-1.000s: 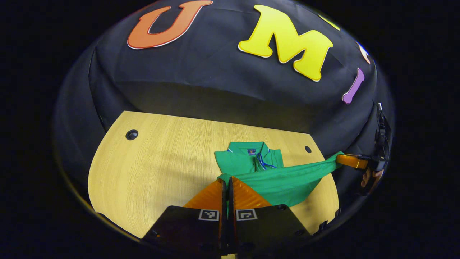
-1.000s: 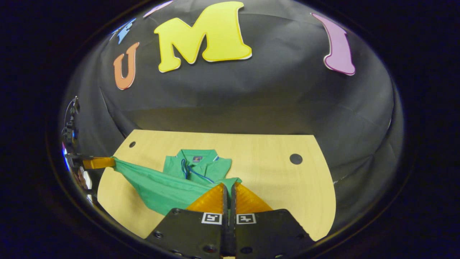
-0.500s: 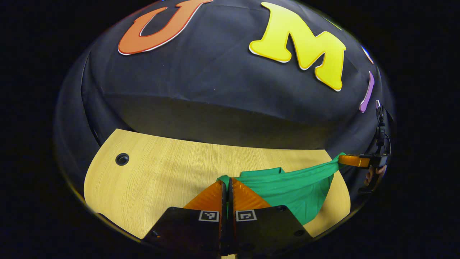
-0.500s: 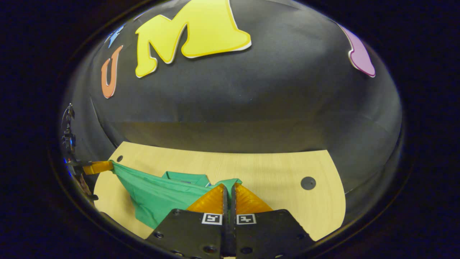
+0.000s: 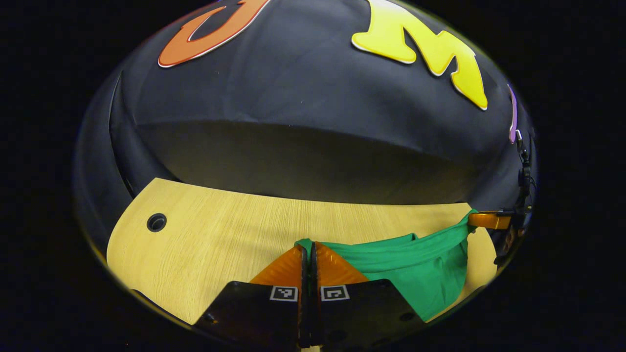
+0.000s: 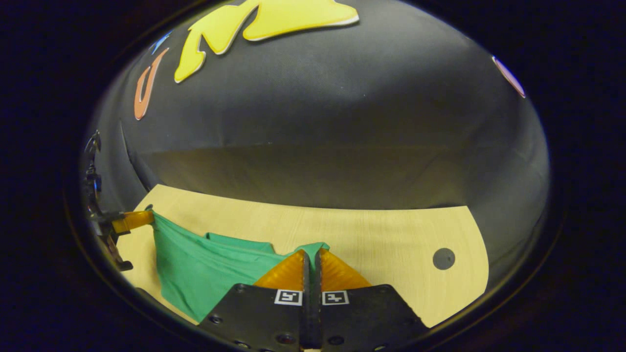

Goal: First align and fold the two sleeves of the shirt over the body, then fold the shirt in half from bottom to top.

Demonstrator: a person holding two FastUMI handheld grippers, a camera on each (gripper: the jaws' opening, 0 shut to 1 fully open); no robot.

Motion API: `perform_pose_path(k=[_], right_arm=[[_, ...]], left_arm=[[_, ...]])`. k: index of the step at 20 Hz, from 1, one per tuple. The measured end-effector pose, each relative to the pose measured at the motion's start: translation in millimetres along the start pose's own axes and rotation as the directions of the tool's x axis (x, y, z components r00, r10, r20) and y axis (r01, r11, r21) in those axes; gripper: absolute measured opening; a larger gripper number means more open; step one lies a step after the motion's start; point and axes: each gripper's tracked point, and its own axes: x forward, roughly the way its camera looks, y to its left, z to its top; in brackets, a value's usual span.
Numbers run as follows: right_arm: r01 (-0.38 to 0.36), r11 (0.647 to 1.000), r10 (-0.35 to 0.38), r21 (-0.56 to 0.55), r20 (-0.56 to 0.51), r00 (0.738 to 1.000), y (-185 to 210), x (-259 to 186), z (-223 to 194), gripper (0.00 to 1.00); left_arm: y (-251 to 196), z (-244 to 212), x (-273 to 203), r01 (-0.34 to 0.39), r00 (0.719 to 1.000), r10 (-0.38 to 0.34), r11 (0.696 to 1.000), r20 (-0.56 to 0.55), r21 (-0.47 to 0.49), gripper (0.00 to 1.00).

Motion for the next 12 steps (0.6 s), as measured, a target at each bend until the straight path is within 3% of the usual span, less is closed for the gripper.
perform_pose_path(k=[6,7,8,10,12], right_arm=[[0.012,0.999,-0.014,-0.036,-0.058,0.998,-5,20,-30,0.05],[0.005,0.999,-0.007,-0.032,-0.060,0.998,-4,18,-33,0.07],[0.010,0.999,-0.012,-0.030,-0.056,0.998,-6,12,-35,0.08],[0.031,0.999,-0.032,-0.028,-0.044,0.998,-9,1,-34,0.34],[0.042,0.999,-0.042,-0.026,-0.019,0.999,-7,-10,-27,0.78]], left_arm=[[4,-32,26,-0.041,0.996,0.043,0.999,-0.083,0.024,0.06],[2,-33,22,-0.036,0.995,0.037,0.999,-0.092,0.012,0.00],[-2,-33,18,-0.034,0.996,0.034,0.999,-0.089,0.000,0.08],[-4,-24,6,-0.031,0.997,0.029,0.999,-0.077,-0.021,0.54],[2,-13,-6,-0.068,0.997,0.068,0.998,-0.045,-0.007,1.00]])
